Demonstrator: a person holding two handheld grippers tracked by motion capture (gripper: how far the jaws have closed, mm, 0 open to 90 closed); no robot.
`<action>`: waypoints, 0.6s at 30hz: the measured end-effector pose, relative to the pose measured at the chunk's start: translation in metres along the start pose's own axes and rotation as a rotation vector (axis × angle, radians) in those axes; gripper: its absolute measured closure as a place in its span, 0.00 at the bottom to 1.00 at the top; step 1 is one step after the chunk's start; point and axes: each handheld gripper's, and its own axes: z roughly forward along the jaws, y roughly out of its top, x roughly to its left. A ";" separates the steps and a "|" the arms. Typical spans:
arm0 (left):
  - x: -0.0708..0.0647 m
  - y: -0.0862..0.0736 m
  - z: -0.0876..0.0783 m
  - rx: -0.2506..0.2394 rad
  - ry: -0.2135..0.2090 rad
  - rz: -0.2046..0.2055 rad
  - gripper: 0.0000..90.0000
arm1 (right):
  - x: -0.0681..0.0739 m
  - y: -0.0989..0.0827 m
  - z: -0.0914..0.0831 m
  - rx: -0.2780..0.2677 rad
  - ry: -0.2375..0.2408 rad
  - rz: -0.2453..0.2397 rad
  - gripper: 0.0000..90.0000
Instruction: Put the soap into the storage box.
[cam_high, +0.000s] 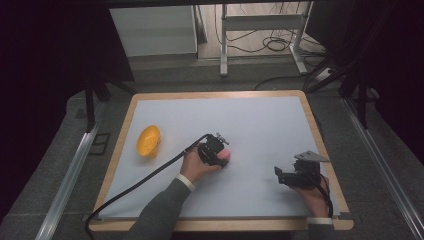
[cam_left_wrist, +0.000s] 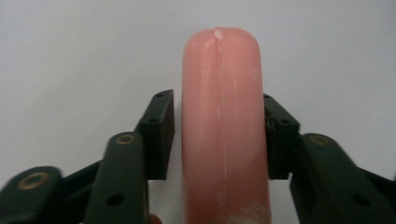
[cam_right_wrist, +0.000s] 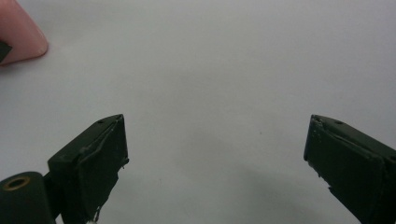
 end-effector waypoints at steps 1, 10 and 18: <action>0.000 0.000 0.000 0.001 0.002 -0.002 0.66 | 0.000 0.000 0.000 -0.003 0.000 -0.004 0.07; 0.002 0.000 -0.003 0.003 0.003 -0.004 0.67 | 0.001 0.002 -0.004 -0.030 -0.014 -0.006 0.08; 0.010 -0.008 -0.024 -0.058 0.006 -0.027 0.67 | -0.001 0.001 -0.003 -0.021 -0.015 -0.005 0.08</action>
